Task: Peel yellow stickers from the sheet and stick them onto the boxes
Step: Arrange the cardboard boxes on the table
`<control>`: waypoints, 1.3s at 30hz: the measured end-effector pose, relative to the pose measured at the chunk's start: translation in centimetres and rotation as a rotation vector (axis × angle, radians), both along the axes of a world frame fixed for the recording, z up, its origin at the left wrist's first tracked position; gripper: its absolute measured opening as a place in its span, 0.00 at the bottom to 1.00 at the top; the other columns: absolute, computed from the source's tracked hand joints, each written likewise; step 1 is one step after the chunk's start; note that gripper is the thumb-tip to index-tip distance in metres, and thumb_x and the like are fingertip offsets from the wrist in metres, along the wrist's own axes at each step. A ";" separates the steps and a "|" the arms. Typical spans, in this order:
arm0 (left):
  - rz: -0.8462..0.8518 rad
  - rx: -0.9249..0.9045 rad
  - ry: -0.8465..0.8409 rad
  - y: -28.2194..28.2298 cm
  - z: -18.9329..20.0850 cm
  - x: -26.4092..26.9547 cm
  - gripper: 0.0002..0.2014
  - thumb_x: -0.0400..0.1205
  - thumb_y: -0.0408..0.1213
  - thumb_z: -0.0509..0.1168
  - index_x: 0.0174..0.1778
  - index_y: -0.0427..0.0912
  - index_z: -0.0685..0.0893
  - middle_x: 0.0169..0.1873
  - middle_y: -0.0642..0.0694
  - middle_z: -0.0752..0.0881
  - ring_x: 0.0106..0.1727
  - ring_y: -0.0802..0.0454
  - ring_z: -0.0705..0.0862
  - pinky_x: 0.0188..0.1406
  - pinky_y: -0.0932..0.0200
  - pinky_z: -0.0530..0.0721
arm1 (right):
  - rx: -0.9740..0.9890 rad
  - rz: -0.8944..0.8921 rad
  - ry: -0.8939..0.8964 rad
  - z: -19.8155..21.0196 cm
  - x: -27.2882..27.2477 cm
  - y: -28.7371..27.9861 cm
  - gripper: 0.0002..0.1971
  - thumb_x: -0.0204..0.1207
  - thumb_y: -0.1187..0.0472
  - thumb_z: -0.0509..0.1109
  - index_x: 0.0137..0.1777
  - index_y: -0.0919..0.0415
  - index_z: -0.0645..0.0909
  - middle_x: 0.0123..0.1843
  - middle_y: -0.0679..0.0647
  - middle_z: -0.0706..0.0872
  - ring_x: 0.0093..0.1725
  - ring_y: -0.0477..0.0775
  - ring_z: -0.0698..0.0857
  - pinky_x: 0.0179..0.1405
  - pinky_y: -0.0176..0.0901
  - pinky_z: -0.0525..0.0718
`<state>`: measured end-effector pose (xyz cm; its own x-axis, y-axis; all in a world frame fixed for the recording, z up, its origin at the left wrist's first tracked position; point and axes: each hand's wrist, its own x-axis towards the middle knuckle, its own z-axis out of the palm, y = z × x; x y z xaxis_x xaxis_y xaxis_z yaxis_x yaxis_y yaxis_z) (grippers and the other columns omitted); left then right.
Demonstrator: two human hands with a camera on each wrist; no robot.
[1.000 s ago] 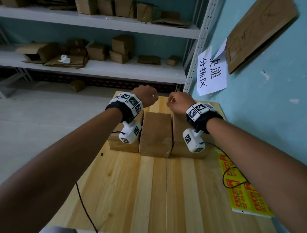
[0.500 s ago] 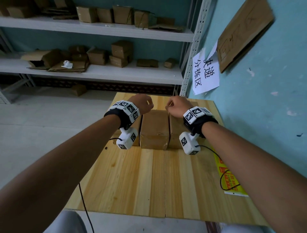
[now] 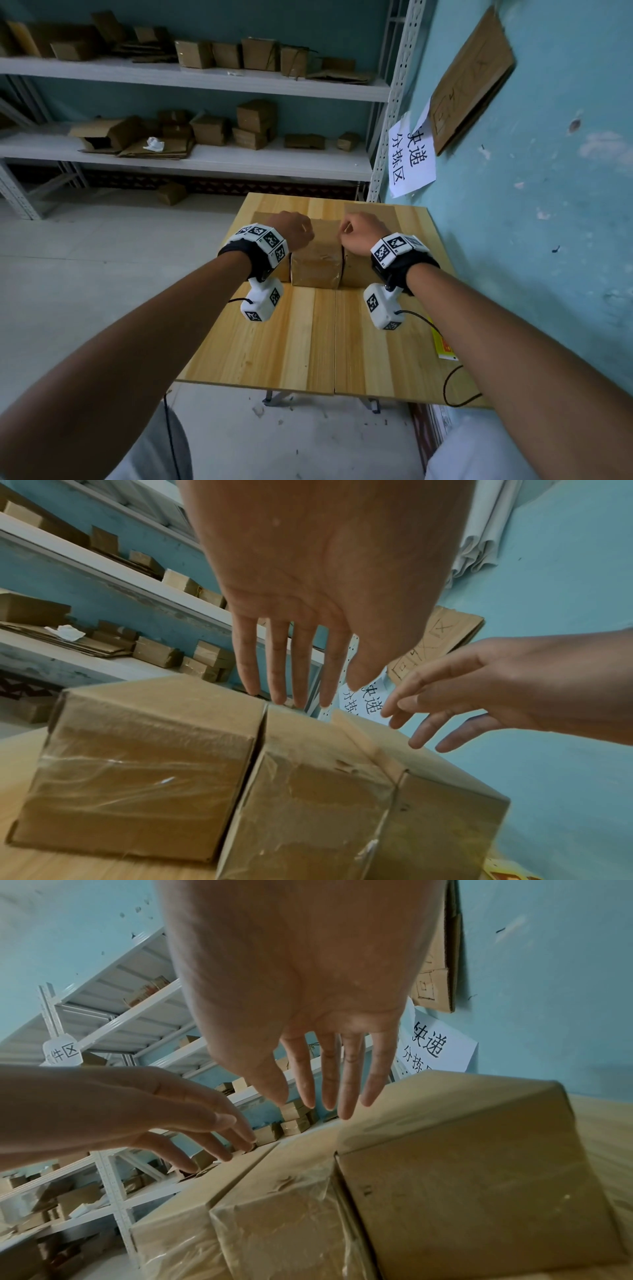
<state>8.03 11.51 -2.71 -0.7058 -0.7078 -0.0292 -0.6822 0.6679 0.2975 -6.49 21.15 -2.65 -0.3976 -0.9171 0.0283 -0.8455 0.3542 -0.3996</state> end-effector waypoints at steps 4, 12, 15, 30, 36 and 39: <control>-0.002 -0.019 0.016 1.7 0.8 0.6 0.15 0.86 0.45 0.59 0.63 0.46 0.84 0.62 0.45 0.86 0.62 0.44 0.84 0.57 0.55 0.80 | -0.019 0.005 -0.010 0.1 0.6 1.9 0.10 0.79 0.58 0.67 0.58 0.58 0.84 0.61 0.55 0.86 0.59 0.58 0.84 0.60 0.52 0.84; -0.018 -0.007 0.025 2.9 -0.1 1.1 0.14 0.85 0.46 0.60 0.62 0.45 0.85 0.63 0.44 0.86 0.63 0.45 0.83 0.65 0.46 0.81 | -0.042 0.011 -0.012 -0.9 1.6 3.0 0.10 0.81 0.57 0.68 0.57 0.59 0.84 0.58 0.55 0.87 0.56 0.58 0.85 0.59 0.52 0.84; -0.023 0.017 0.032 2.4 -0.9 1.2 0.15 0.85 0.46 0.60 0.62 0.45 0.85 0.63 0.43 0.86 0.64 0.44 0.83 0.65 0.46 0.81 | -0.036 0.009 -0.027 -1.5 1.9 2.5 0.11 0.81 0.57 0.68 0.59 0.59 0.84 0.60 0.55 0.85 0.58 0.57 0.84 0.60 0.53 0.84; -0.065 0.038 0.090 1.7 -1.3 2.1 0.16 0.86 0.45 0.59 0.63 0.44 0.84 0.62 0.45 0.87 0.60 0.45 0.84 0.62 0.49 0.82 | -0.031 -0.032 -0.044 -2.1 3.2 3.0 0.11 0.80 0.58 0.67 0.58 0.59 0.85 0.60 0.55 0.86 0.58 0.57 0.84 0.58 0.49 0.83; -0.073 0.040 0.132 2.2 -2.6 1.7 0.16 0.86 0.45 0.59 0.63 0.43 0.84 0.62 0.45 0.87 0.61 0.46 0.84 0.61 0.52 0.81 | -0.123 -0.052 -0.108 -3.1 2.4 4.0 0.10 0.81 0.59 0.67 0.60 0.55 0.84 0.62 0.52 0.85 0.61 0.54 0.83 0.57 0.46 0.81; -0.079 0.023 0.195 1.7 -3.3 1.0 0.14 0.86 0.45 0.59 0.62 0.45 0.84 0.62 0.48 0.87 0.61 0.49 0.84 0.54 0.58 0.76 | -0.203 -0.047 -0.118 -3.8 1.1 3.9 0.11 0.83 0.56 0.66 0.62 0.55 0.83 0.61 0.50 0.85 0.59 0.50 0.83 0.53 0.41 0.78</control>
